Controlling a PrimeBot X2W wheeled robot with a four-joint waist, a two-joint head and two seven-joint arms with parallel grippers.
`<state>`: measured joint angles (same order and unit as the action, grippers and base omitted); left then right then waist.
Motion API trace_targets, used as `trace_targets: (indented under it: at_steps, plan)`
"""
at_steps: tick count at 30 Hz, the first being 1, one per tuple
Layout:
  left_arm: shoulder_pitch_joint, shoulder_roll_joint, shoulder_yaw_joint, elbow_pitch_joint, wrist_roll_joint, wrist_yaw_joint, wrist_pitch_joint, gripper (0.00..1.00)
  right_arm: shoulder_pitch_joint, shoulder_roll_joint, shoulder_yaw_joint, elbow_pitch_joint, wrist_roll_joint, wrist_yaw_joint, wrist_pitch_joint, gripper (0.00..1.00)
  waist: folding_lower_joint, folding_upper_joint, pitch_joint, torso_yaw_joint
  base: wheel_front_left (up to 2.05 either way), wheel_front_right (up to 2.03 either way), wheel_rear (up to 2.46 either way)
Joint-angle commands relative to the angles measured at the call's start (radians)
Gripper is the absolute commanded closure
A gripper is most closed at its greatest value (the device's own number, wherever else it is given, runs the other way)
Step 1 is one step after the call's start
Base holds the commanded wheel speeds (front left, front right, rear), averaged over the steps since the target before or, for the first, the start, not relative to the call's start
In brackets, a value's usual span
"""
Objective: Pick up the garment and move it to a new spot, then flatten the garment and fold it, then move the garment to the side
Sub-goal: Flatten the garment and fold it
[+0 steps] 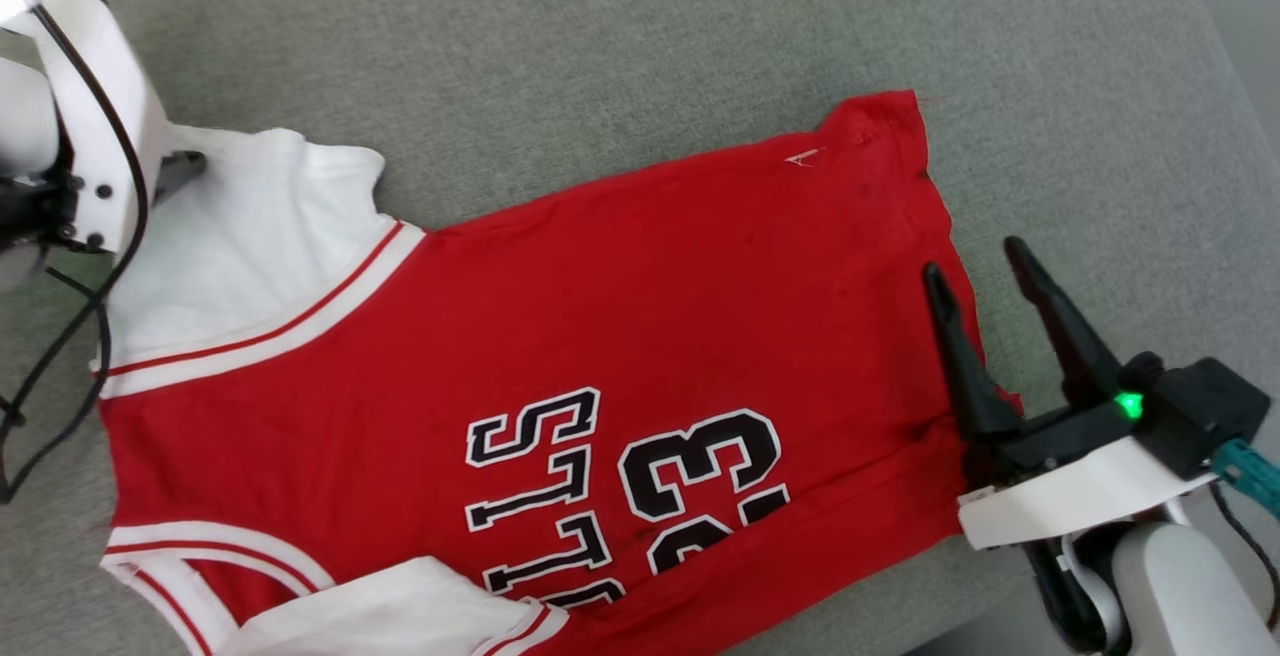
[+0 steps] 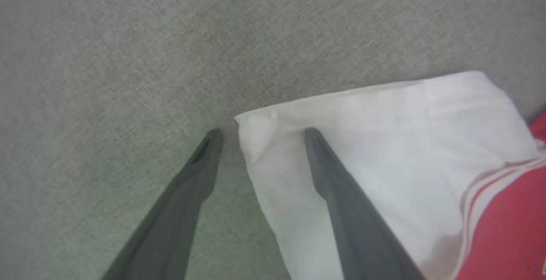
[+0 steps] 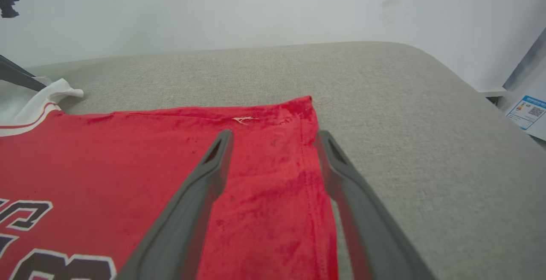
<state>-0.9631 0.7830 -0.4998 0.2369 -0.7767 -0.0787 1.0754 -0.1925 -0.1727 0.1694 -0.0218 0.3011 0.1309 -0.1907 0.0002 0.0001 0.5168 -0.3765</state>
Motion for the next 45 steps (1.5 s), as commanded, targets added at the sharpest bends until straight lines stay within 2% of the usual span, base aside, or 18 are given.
trace_targets:
  at_steps: [1,7,8,9,10,14,19,22,25,29,37,42,45]
  plan:
    - [-0.014,0.009,0.001,0.009,0.009,0.006,0.003,0.0,-0.019,0.007,0.007,0.004,0.0,0.0,-0.006,0.0,-0.0002,-0.0001,0.014,-0.012,0.0,0.0,0.0]
    - [-0.009,0.015,-0.006,0.06,0.021,0.034,0.021,0.0,-0.03,0.011,0.031,0.018,-0.002,0.0,-0.014,0.0,-0.0002,-0.0001,0.036,-0.027,0.0,0.0,0.0]
    - [-0.005,0.013,-0.007,0.068,0.015,0.038,0.031,0.15,-0.03,0.012,0.033,0.02,-0.003,0.0,-0.015,0.0,-0.0002,-0.0001,0.038,-0.028,0.0,0.0,0.0]
    - [0.002,0.009,-0.011,0.074,0.01,0.039,0.042,0.62,-0.031,0.012,0.034,0.022,-0.004,0.0,-0.016,0.0,-0.0002,-0.0001,0.039,-0.029,0.0,0.0,0.0]
    - [0.009,0.005,-0.013,0.076,0.001,0.039,0.049,1.0,-0.031,0.012,0.034,0.024,-0.005,0.0,-0.017,0.0,-0.0002,-0.0001,0.039,-0.029,0.0,0.0,0.0]
    - [0.032,-0.013,-0.01,0.07,-0.021,0.028,0.025,1.0,-0.027,0.007,0.029,0.03,-0.014,0.0,-0.008,0.0,-0.0002,-0.0001,0.028,-0.021,0.0,0.0,0.0]
    - [0.03,-0.047,0.003,0.062,-0.03,0.009,-0.067,1.0,-0.021,-0.018,0.011,0.021,-0.025,0.0,0.024,0.0,-0.0002,-0.0001,-0.014,0.007,0.0,0.0,0.0]
    - [0.024,-0.069,0.018,0.068,-0.016,0.013,-0.145,1.0,-0.017,-0.048,0.003,0.01,-0.022,0.0,0.064,0.0,-0.0002,-0.0001,-0.046,0.034,0.0,0.0,0.0]
    - [0.028,-0.097,0.003,0.057,-0.01,-0.005,-0.196,1.0,-0.021,-0.1,-0.011,-0.005,-0.019,0.0,0.133,0.0,-0.0002,-0.0001,-0.081,0.068,0.0,0.0,0.0]
    - [0.036,-0.117,-0.033,0.01,0.003,-0.03,-0.245,1.0,-0.043,-0.185,-0.007,-0.038,0.016,0.0,0.284,0.0,-0.0002,-0.0001,-0.117,0.117,0.0,0.0,0.0]
    - [0.049,-0.12,-0.116,-0.181,0.029,-0.049,-0.329,1.0,-0.155,-0.372,0.001,-0.079,0.117,-0.001,0.693,0.0,-0.0002,-0.0001,-0.129,0.225,0.0,0.0,0.0]
    - [0.067,-0.104,-0.142,-0.303,0.035,-0.049,-0.349,1.0,-0.26,-0.421,-0.009,-0.032,0.191,0.0,0.902,0.0,-0.0002,-0.0001,-0.098,0.285,0.0,0.0,0.0]
    - [0.08,-0.094,-0.149,-0.367,0.041,-0.048,-0.352,1.0,-0.314,-0.451,-0.006,0.008,0.185,0.0,0.986,0.0,-0.0002,-0.0001,-0.077,0.319,0.0,0.0,0.0]
